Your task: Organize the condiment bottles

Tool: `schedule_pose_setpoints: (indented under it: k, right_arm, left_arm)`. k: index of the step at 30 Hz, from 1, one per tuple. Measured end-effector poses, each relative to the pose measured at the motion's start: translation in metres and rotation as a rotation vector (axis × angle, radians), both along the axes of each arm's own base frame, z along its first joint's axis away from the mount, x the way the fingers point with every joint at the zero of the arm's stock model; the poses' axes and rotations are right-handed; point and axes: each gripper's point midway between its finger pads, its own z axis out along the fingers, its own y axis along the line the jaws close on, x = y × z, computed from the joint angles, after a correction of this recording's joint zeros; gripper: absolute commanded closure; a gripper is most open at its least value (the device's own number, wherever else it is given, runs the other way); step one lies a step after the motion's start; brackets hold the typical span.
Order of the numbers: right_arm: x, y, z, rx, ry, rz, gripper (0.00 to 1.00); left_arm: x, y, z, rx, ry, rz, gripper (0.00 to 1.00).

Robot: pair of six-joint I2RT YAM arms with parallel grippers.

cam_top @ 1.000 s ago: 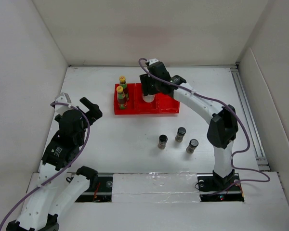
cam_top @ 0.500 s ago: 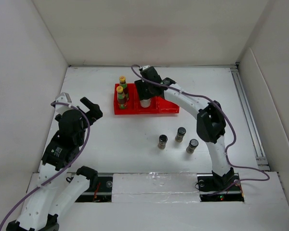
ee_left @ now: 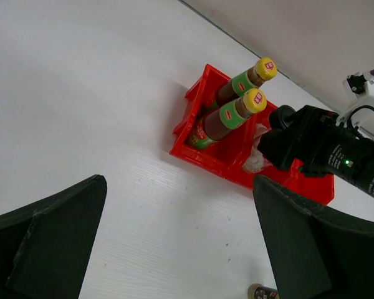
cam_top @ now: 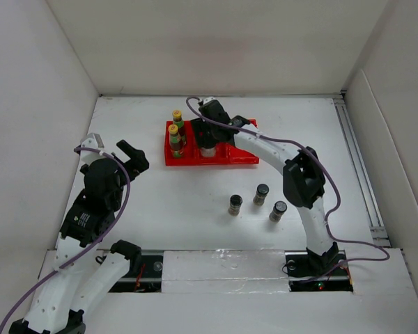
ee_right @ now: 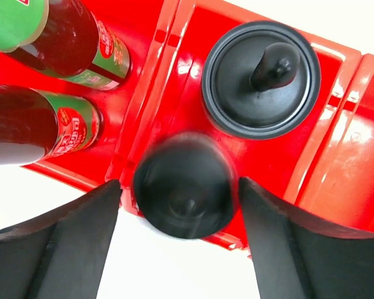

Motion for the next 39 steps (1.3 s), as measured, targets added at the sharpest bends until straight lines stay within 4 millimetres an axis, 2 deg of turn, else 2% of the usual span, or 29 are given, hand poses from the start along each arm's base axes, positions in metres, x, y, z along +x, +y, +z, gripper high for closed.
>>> schedule_pose_setpoints:
  k: [4, 7, 10, 13, 17, 20, 23, 25, 27, 31, 33, 36, 39]
  right_arm:
    - [0.002, 0.000, 0.002, 0.005, -0.009, -0.011, 0.03]
    - [0.001, 0.001, 0.005, 0.008, -0.014, -0.012, 0.02]
    - [-0.002, 0.001, 0.018, 0.020, -0.033, -0.012, 0.02]
    - [-0.009, -0.003, 0.043, 0.037, -0.068, -0.016, 0.02]
    - [-0.024, -0.015, 0.096, 0.086, -0.142, -0.023, 0.02]
    - [-0.041, -0.031, 0.133, 0.123, -0.191, -0.023, 0.03]
    - [-0.064, -0.055, 0.149, 0.138, -0.204, -0.036, 0.04]
    - [-0.083, -0.075, 0.143, 0.134, -0.188, -0.058, 0.05]
    - [-0.100, -0.095, 0.126, 0.116, -0.150, -0.098, 0.07]
    - [-0.145, -0.139, 0.074, 0.037, -0.062, -0.140, 0.08]
    - [-0.165, -0.155, 0.057, 0.012, -0.026, -0.151, 0.09]
    - [-0.185, -0.166, 0.052, 0.022, -0.020, -0.155, 0.09]
    - [-0.191, -0.174, 0.055, 0.041, -0.038, -0.179, 0.10]
  left_arm:
    - [0.000, -0.001, 0.000, -0.001, -0.001, -0.005, 0.01]
    - [0.000, -0.001, 0.000, 0.001, 0.000, -0.009, 0.01]
    - [0.000, -0.001, 0.000, 0.003, 0.000, -0.011, 0.01]
    - [0.000, -0.001, 0.000, 0.003, 0.000, -0.011, 0.01]
    - [0.000, -0.001, 0.000, 0.003, -0.002, -0.012, 0.01]
    - [0.000, -0.002, 0.000, 0.002, -0.003, -0.013, 0.01]
    - [0.003, -0.003, -0.004, 0.009, 0.013, -0.011, 0.01]
    - [0.008, -0.004, -0.012, 0.021, 0.046, -0.009, 0.01]
    - [0.014, -0.007, -0.023, 0.039, 0.091, -0.008, 0.01]
    - [0.023, -0.011, -0.040, 0.066, 0.162, -0.012, 0.01]
    - [0.024, -0.011, -0.043, 0.069, 0.172, -0.013, 0.01]
    - [0.022, -0.010, -0.039, 0.065, 0.159, -0.011, 0.01]
    - [0.021, -0.010, -0.037, 0.061, 0.149, -0.010, 0.01]
